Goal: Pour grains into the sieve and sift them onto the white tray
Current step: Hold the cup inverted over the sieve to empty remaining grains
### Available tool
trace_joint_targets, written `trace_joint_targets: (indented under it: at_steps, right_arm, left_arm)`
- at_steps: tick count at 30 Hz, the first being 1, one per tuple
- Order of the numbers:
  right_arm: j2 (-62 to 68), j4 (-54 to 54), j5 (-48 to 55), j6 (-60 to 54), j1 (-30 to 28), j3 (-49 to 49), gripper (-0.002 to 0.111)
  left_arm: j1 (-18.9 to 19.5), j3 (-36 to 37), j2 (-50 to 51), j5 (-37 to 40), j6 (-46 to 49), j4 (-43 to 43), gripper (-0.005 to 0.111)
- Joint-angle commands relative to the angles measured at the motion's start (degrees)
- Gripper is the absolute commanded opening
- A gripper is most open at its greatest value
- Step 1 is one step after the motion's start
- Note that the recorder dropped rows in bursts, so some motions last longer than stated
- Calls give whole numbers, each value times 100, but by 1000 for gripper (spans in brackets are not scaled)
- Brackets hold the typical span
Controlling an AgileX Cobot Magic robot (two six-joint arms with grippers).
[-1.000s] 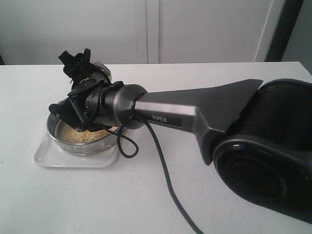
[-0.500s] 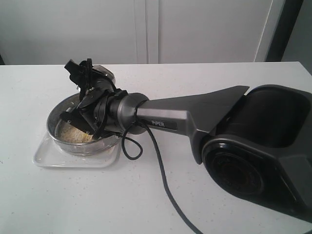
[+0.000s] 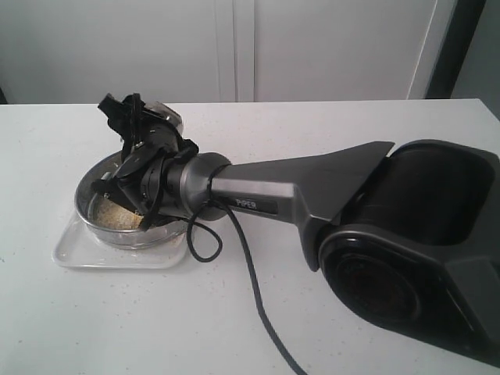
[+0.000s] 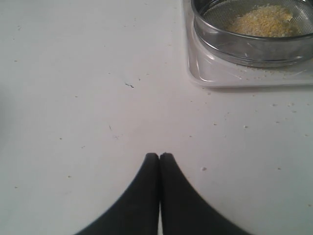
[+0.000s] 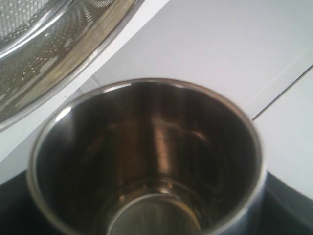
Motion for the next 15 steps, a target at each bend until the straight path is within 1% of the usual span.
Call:
trace_joint_targets:
  at_steps: [1, 10, 15]
  right_arm:
    - [-72, -80, 42, 26, 122, -51, 0]
    - [-72, -80, 44, 62, 122, -51, 0]
    - [-72, -80, 341, 51, 132, -51, 0]
  left_arm:
    - [-37, 52, -23, 43, -24, -13, 0]
    - [-37, 52, -23, 43, -24, -13, 0]
    - [-37, 52, -23, 43, -24, -13, 0]
